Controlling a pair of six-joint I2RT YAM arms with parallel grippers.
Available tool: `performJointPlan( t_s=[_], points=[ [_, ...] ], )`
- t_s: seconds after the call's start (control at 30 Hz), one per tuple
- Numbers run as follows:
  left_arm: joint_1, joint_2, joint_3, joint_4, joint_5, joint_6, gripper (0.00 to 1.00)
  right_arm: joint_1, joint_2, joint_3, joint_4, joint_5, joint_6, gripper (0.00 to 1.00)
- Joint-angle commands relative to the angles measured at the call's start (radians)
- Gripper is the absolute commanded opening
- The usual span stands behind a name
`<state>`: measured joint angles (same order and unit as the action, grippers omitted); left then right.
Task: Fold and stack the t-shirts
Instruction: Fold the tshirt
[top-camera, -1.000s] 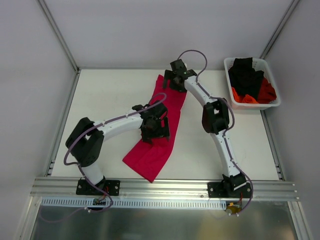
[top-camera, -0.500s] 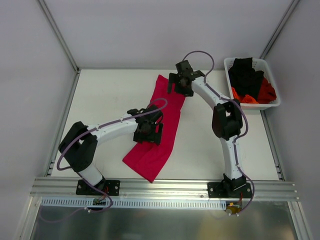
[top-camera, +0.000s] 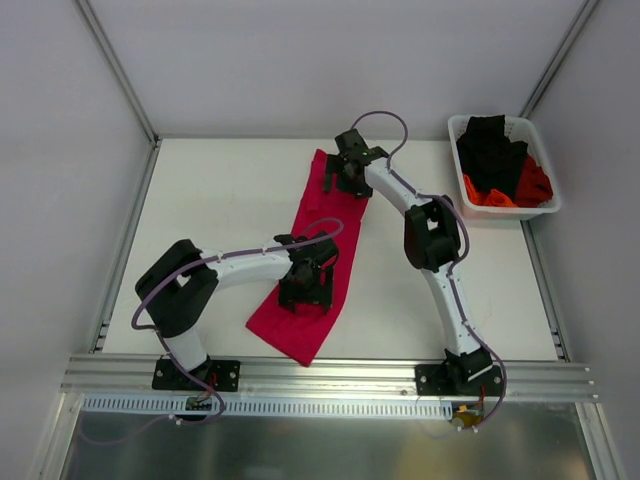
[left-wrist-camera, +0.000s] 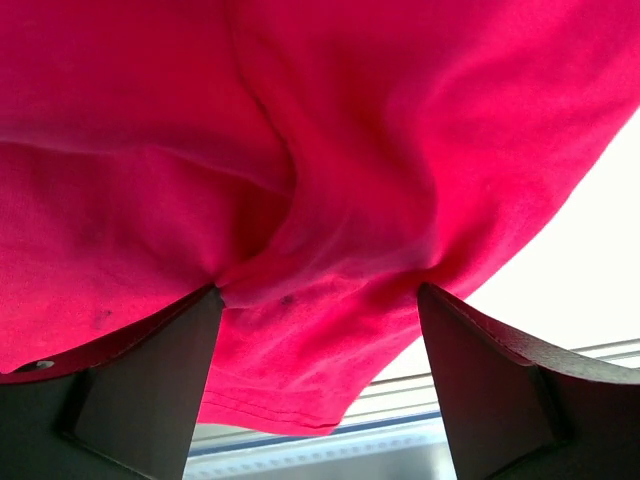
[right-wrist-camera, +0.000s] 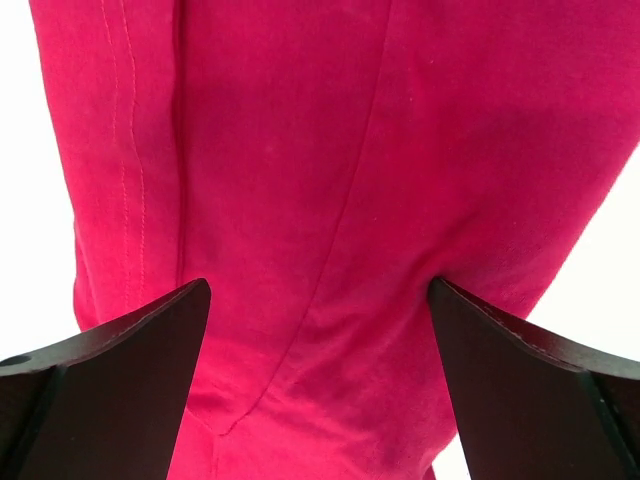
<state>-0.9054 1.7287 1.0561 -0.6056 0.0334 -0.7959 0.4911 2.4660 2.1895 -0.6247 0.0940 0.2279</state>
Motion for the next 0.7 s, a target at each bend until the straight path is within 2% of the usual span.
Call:
performJointPlan(
  t_s=[0.0,0.13,0.23,0.37,0.67],
  points=[
    [-0.003,-0.017,-0.042,-0.005,0.062,-0.164,0.8,0.003,0.048,0.105,-0.038,0.032,0.004,0.96],
    [-0.006,-0.02,-0.061,-0.003,0.126,-0.294,0.8,0.0,0.1,0.176,-0.041,0.044,-0.004,0.96],
    [-0.018,-0.003,-0.012,-0.003,0.103,-0.354,0.8,-0.003,0.129,0.22,-0.017,0.039,-0.016,0.96],
    [-0.023,0.06,0.103,-0.003,0.059,-0.382,0.8,-0.014,0.163,0.265,-0.001,-0.029,-0.016,0.95],
    [-0.069,0.126,0.203,0.003,0.002,-0.368,0.8,-0.011,0.166,0.296,0.023,-0.045,-0.045,0.95]
  ],
)
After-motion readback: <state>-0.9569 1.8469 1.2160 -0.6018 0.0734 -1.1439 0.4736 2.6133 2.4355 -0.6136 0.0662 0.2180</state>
